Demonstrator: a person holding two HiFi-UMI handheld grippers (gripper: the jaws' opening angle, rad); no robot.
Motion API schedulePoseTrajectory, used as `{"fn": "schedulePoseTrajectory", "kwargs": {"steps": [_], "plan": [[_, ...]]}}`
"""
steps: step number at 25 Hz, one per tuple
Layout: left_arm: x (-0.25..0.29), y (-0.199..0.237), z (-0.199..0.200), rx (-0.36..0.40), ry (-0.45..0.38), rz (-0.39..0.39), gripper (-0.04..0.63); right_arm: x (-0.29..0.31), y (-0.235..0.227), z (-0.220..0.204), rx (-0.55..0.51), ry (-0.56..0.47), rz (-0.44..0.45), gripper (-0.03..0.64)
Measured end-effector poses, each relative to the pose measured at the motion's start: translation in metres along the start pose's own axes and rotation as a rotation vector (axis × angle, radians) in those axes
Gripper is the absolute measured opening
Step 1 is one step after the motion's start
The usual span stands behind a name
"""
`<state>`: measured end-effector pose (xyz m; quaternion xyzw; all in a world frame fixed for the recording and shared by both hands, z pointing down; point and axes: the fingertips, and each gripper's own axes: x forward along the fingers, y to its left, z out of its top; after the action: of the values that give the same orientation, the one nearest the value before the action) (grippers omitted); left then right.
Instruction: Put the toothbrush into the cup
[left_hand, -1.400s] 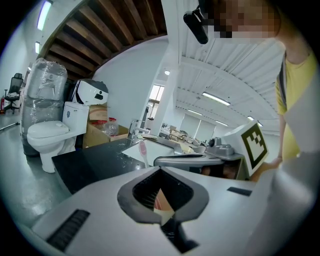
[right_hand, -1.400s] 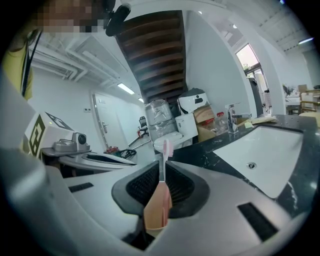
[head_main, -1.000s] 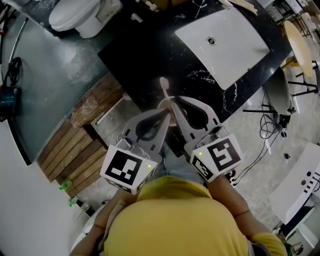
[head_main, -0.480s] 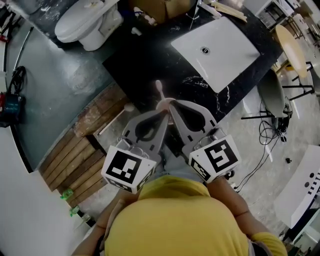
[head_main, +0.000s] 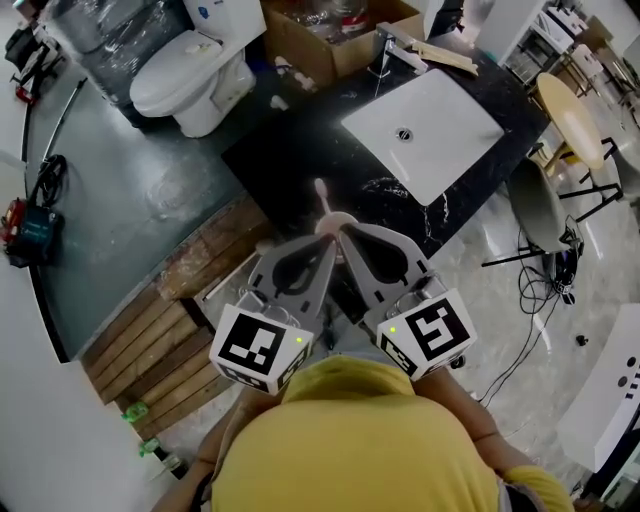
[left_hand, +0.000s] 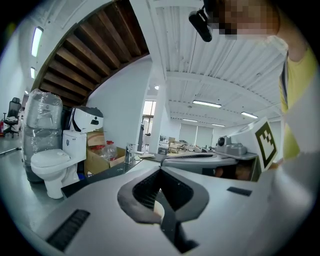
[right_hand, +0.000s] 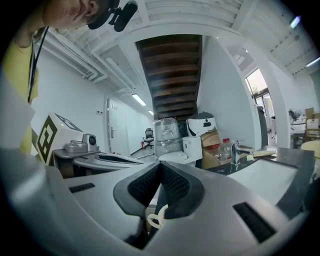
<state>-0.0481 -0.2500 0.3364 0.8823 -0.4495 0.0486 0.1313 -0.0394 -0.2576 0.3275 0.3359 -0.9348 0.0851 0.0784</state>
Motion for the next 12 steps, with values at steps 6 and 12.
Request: {"fn": "schedulePoseTrajectory", "kwargs": {"steps": [6,12], "plan": [[-0.012,-0.011,0.016,0.039,-0.048,0.015,0.005,-0.015,0.009,0.013,-0.037,-0.03,-0.003,0.015],[-0.016,-0.021,0.024,0.06,-0.067,0.026,0.005,-0.028,0.012,0.017,-0.038,-0.037,0.008,0.015]]}}
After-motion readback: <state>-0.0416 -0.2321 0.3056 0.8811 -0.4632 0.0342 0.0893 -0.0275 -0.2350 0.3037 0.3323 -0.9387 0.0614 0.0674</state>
